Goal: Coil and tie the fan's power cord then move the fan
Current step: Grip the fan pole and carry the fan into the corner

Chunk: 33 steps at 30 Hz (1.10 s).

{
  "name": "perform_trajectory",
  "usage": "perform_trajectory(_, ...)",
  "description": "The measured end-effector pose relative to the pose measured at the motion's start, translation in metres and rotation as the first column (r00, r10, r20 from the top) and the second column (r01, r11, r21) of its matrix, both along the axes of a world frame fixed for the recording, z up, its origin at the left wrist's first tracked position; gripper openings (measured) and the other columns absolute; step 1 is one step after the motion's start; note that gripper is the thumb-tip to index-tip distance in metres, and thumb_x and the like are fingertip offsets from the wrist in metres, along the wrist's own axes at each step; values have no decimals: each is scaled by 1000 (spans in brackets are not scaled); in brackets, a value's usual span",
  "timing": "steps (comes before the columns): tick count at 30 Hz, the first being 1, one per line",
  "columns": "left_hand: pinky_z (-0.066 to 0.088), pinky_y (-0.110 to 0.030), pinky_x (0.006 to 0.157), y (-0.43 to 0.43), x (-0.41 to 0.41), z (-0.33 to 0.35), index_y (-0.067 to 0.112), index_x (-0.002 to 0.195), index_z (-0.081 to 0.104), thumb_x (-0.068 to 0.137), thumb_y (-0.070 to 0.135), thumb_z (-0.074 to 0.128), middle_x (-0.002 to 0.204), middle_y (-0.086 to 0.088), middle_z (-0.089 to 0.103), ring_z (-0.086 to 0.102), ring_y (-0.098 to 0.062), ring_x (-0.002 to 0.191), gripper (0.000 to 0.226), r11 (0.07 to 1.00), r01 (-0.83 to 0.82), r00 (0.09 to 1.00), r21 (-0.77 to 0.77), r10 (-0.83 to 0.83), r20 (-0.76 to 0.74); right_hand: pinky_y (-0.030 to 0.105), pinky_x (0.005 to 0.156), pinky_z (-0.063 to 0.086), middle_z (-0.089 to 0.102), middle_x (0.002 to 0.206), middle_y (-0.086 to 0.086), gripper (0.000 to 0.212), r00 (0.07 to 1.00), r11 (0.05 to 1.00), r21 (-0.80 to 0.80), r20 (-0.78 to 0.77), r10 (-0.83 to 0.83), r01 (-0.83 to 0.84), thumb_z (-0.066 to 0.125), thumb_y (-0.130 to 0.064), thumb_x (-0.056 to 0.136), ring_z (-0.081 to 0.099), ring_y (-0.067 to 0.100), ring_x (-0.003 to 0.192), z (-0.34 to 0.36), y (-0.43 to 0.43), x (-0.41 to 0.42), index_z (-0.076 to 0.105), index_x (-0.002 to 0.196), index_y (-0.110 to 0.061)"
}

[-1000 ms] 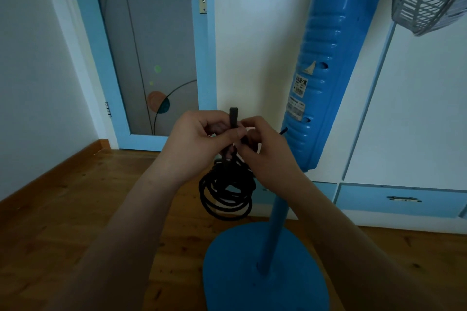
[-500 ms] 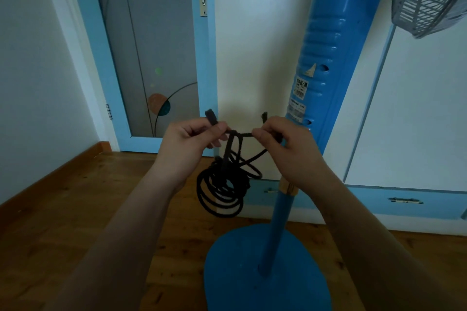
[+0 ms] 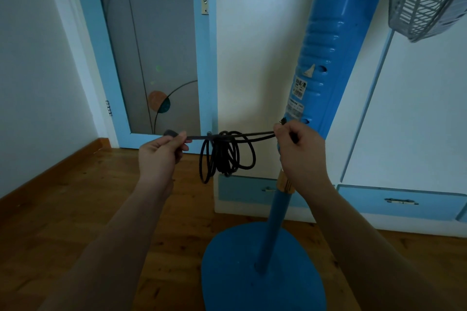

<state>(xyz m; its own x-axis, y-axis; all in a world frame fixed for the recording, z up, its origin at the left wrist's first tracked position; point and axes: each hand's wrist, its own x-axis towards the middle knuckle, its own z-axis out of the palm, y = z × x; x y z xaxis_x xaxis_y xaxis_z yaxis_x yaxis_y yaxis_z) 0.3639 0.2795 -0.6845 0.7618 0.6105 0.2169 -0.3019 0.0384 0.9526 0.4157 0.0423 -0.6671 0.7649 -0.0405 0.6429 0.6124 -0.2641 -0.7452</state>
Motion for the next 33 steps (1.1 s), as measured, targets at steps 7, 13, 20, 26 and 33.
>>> perform_trajectory(7, 36, -26, 50, 0, -3, 10, 9, 69, 70, 92, 29, 67, 54, 0, 49, 42, -12, 51, 30, 931, 141, 990, 335, -134, -44, 13, 51, 40, 52, 59, -1, 30, 1000, 983, -186, 14, 14, -11, 64, -28, 95, 48, 5, 54, 3, -6, 2, 61, 73, -7)
perform_trajectory(13, 42, -10, 43, -24, 2, 15, 26, 65, 68, 89, 32, 70, 67, 5, 66, 58, -4, 52, 25, 569, 355, 925, 742, -102, -365, 6, 66, 42, 66, 81, -2, 12, 998, 867, -498, 60, 25, 8, 69, -23, 92, 58, 5, 74, -4, -14, 1, 72, 87, -12)
perform_trajectory(20, 48, -15, 52, -65, 17, 6, 24, 85, 70, 92, 20, 67, 85, 4, 69, 65, -5, 61, 8, 610, 402, 913, 683, -216, -345, 3, 67, 41, 67, 80, -8, 13, 995, 825, -562, 23, 94, -64, 63, -20, 95, 59, -5, 81, -6, -41, 1, 74, 93, -15)
perform_trajectory(26, 56, -27, 74, -104, 29, -1, 26, 103, 64, 86, 30, 74, 96, 7, 69, 67, -7, 84, 21, 679, 460, 888, 572, -334, -317, 19, 68, 53, 65, 80, -11, 16, 993, 935, -351, 119, -1, 43, 61, -25, 94, 64, 5, 76, 0, -58, 1, 60, 109, -31)
perform_trajectory(33, 52, -22, 78, -126, 50, -40, 19, 125, 55, 84, 5, 73, 119, 4, 63, 60, -15, 111, 48, 809, 529, 842, 256, -463, -277, 27, 86, 54, 53, 123, -6, 67, 988, 993, 66, -126, -88, 97, 76, -46, 81, 56, 7, 113, -13, -74, 19, 40, 134, -31)
